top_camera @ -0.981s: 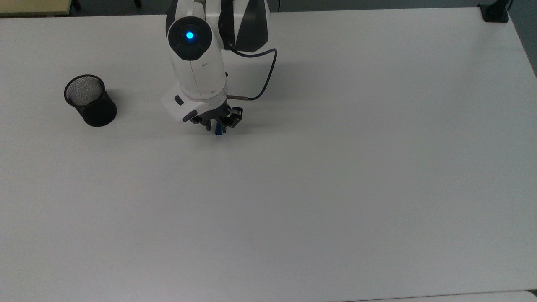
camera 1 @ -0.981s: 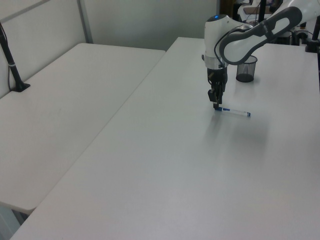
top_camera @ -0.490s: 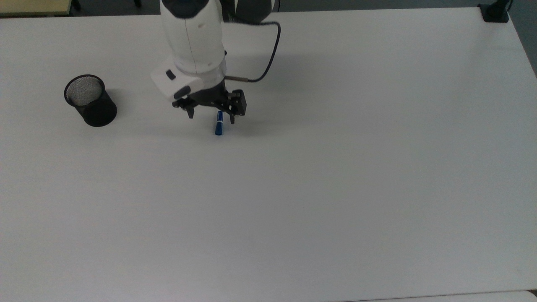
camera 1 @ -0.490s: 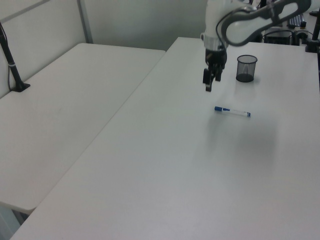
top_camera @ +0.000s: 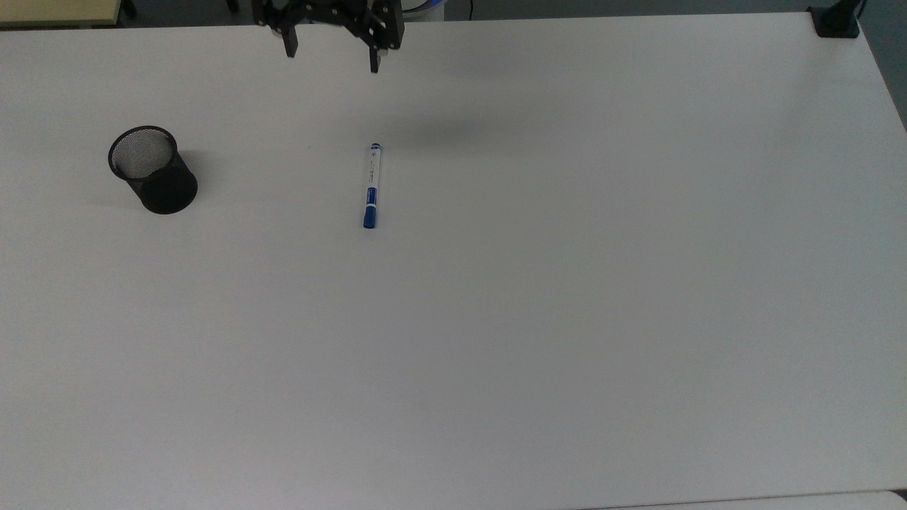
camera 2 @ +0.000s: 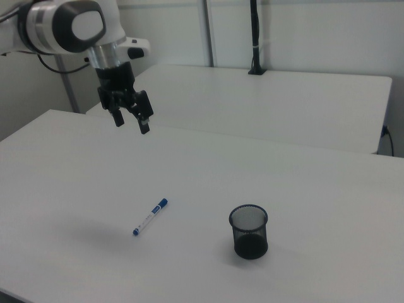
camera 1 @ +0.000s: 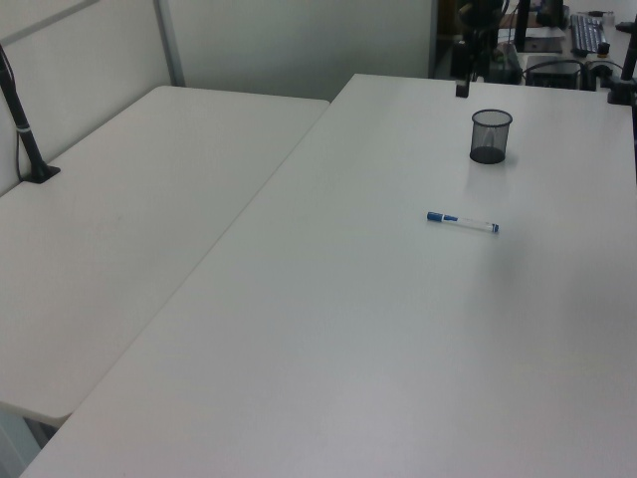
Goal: Remove the marker
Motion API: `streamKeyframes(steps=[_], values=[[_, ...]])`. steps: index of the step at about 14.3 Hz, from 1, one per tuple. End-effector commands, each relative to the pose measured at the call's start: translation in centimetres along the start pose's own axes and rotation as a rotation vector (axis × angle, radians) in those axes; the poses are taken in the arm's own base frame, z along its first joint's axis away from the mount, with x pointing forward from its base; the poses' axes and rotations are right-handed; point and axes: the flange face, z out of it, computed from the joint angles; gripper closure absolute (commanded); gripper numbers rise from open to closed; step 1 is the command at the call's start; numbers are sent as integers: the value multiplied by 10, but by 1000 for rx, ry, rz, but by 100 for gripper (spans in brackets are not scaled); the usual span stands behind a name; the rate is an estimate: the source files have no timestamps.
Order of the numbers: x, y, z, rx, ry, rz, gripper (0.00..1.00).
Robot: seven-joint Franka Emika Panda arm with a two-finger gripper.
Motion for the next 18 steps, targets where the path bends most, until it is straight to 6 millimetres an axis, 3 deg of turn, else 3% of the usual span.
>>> streamKeyframes(steps=[1,4,8,18], values=[[-24,4,-21,-2,-37,23,0],[-25,11,-24,3,-27,-30,0],[1,33,-27,11,98,-88,0],[1,29,-26,137,90,-48,0]])
